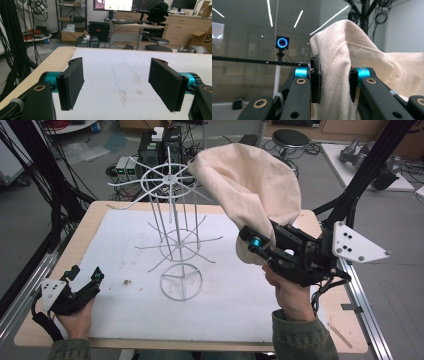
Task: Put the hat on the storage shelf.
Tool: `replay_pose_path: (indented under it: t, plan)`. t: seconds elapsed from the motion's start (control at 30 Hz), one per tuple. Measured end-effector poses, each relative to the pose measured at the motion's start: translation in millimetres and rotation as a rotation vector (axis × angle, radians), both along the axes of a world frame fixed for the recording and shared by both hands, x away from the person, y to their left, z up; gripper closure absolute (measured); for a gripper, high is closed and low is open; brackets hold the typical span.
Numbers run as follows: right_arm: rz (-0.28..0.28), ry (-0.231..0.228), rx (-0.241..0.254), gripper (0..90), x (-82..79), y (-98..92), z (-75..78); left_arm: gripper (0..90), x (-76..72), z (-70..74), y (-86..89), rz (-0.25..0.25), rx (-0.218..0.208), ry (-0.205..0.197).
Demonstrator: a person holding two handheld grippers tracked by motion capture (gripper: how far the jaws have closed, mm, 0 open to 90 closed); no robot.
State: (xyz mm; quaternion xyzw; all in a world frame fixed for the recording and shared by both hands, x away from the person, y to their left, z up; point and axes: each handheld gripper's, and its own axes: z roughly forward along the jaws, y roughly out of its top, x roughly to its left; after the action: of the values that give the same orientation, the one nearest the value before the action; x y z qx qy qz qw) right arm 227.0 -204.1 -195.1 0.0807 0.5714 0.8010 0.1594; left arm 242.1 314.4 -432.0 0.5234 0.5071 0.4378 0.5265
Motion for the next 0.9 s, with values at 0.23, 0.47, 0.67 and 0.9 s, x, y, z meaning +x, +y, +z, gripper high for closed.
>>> replay_pose_path:
  t: [0.23,0.47,0.67,0.9]
  plan:
    - [0.067,0.07,0.024,72.1,12.5,-9.8,-24.1,28.3,0.5,-0.4,-0.8,-0.001,0.002,0.004]
    - [0.128,0.096,-0.013,70.6,18.1,-11.5,-40.2,28.3,0.3,-0.4,-1.1,-0.003,0.005,0.007]
    - [0.146,0.121,-0.084,68.2,21.3,-8.6,-51.1,28.3,0.5,-0.6,-1.7,-0.006,0.007,0.008]
    - [0.12,0.121,-0.152,68.1,23.0,-10.9,-63.5,28.3,0.8,-0.8,-2.1,-0.006,0.005,0.006]
